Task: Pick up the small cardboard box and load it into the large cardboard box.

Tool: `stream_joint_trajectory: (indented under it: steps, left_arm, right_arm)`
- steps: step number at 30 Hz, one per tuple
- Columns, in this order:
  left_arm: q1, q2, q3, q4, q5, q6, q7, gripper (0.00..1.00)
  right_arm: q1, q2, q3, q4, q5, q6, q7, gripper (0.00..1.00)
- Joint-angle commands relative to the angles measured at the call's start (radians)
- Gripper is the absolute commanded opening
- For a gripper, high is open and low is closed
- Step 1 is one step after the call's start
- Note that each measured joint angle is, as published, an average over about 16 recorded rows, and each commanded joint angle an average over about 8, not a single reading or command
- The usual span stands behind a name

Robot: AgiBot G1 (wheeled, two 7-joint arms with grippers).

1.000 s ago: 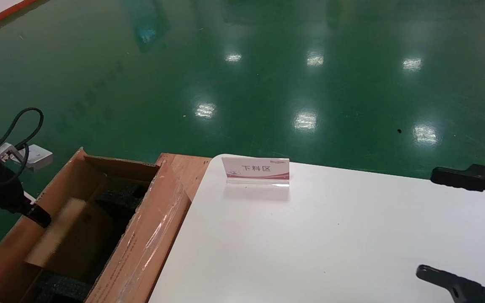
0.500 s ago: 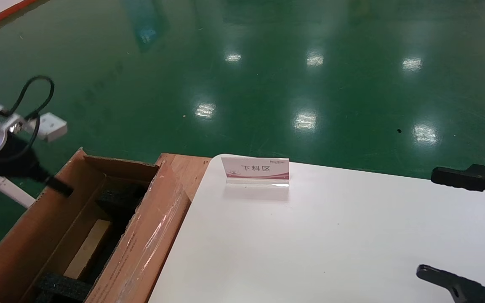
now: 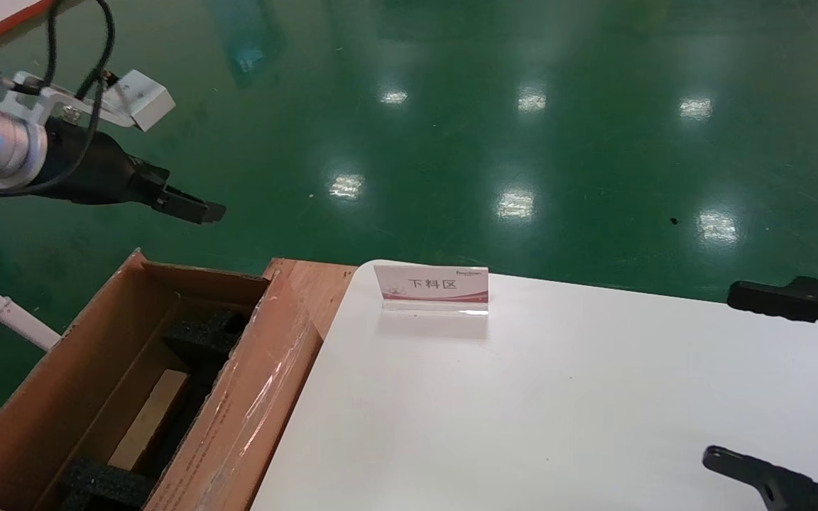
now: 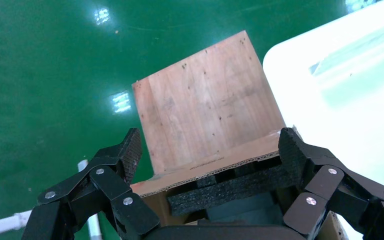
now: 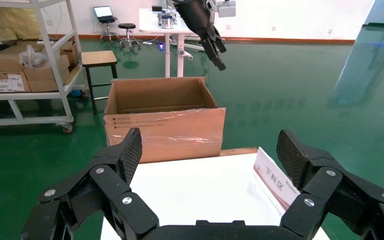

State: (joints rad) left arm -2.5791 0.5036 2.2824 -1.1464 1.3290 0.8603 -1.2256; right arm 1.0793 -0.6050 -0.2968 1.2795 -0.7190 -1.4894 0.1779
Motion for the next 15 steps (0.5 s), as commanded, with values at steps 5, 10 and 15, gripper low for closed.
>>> stream_joint_trajectory:
  steps: [5, 10, 15]
  left_arm:
    - [-0.004, 0.007, -0.004, -0.02, 0.01, -0.013, 0.009, 1.0]
    - [0.039, 0.009, -0.057, -0.019, -0.006, 0.008, 0.035, 1.0]
    - [0.147, 0.016, -0.203, -0.029, -0.051, 0.053, 0.11, 1.0]
  right_arm:
    - [0.0, 0.0, 0.0, 0.0, 0.0, 0.0, 0.0, 1.0]
    - [0.0, 0.0, 0.0, 0.0, 0.0, 0.0, 0.0, 1.0]
    - [0.0, 0.0, -0.001, -0.001, 0.0, 0.0, 0.0, 1.0]
